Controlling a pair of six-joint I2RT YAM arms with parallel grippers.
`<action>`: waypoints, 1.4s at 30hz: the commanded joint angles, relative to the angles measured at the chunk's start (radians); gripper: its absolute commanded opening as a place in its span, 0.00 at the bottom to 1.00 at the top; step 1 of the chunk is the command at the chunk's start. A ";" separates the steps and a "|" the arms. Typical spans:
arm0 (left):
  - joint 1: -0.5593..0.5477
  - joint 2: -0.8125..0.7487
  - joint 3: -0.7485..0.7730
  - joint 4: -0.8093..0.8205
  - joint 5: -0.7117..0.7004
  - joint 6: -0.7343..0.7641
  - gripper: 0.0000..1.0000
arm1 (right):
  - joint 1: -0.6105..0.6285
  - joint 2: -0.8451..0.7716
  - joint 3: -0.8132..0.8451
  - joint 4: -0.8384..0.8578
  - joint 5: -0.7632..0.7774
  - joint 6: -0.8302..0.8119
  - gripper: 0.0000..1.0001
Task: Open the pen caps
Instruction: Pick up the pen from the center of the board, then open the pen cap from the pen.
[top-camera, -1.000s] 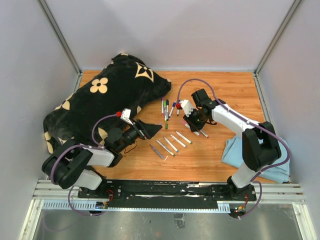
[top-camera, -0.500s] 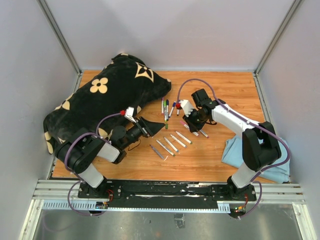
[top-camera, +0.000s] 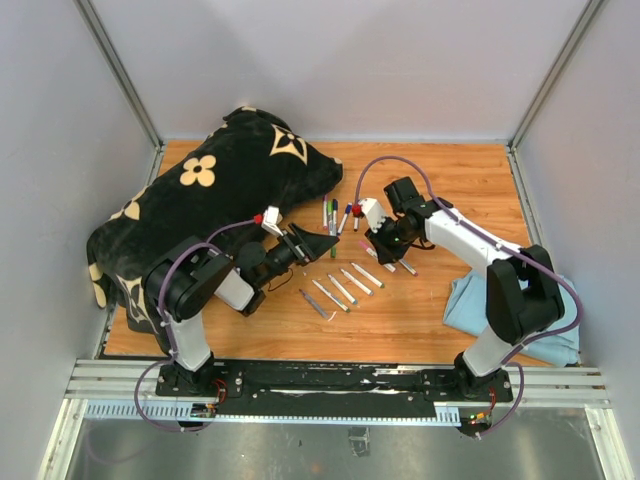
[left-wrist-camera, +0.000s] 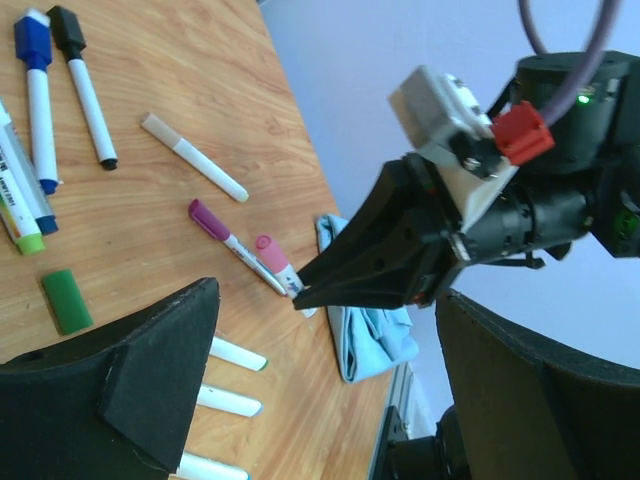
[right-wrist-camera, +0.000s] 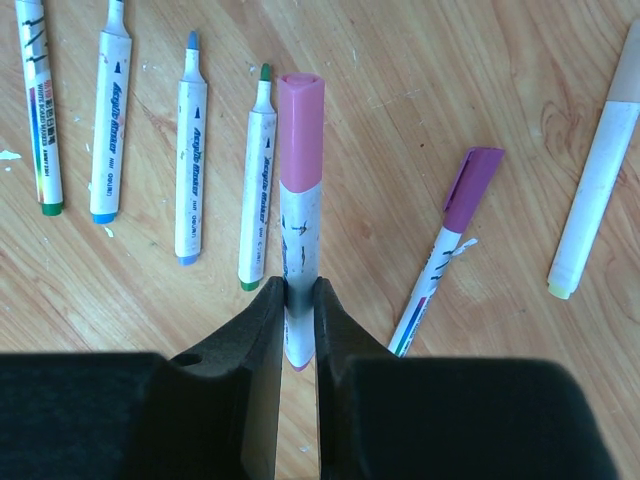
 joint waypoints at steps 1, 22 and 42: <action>-0.029 0.062 0.047 0.063 -0.027 -0.052 0.92 | -0.012 -0.040 -0.012 -0.001 -0.043 0.012 0.01; -0.158 0.198 0.212 -0.050 -0.232 -0.093 0.72 | -0.013 -0.090 -0.027 0.017 -0.138 0.020 0.01; -0.188 0.225 0.256 -0.085 -0.225 -0.089 0.01 | -0.012 -0.096 -0.028 0.010 -0.191 0.014 0.01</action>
